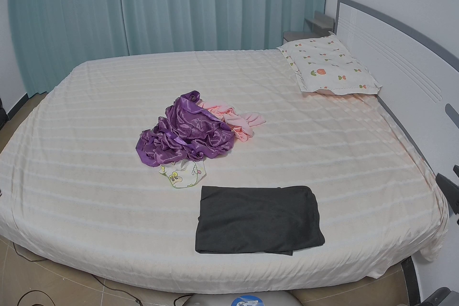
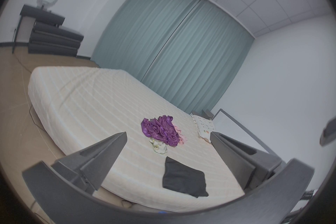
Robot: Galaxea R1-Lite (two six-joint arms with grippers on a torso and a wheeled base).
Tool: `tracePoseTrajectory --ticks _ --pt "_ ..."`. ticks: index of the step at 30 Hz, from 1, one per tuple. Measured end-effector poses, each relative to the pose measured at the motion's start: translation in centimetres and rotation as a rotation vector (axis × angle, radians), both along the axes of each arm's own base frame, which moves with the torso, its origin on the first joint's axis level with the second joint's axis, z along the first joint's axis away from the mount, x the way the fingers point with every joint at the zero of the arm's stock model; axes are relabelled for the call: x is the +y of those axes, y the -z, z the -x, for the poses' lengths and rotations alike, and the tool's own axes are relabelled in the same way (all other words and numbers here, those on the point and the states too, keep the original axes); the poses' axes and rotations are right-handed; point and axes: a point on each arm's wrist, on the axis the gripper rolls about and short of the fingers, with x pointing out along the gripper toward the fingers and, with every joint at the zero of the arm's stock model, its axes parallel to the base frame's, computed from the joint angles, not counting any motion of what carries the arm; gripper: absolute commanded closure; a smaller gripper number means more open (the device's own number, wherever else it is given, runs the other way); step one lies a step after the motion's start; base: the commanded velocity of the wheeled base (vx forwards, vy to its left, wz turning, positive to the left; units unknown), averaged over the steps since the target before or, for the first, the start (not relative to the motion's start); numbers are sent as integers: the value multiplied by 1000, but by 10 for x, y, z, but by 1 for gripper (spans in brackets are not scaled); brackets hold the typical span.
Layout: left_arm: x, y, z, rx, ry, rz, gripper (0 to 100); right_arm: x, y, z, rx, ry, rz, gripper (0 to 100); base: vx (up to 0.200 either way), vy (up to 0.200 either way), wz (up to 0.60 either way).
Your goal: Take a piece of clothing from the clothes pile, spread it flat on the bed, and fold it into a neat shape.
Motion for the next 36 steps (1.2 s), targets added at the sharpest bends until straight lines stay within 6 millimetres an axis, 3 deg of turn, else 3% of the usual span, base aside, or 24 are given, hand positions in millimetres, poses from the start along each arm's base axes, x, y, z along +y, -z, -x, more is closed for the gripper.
tracePoseTrajectory --ticks 7,15,28,36 --pt "0 17 38 -118 -80 -134 0 -3 9 47 -78 7 117 0 0 0 0" --pt "0 39 43 -116 -171 -194 0 -7 40 78 -46 -25 230 0 0 0 0" --pt "0 96 13 31 -170 -246 0 -12 93 69 56 156 300 0 0 0 0" --pt "-3 112 1 -3 -64 -385 0 -11 106 61 11 196 202 0 0 0 0"
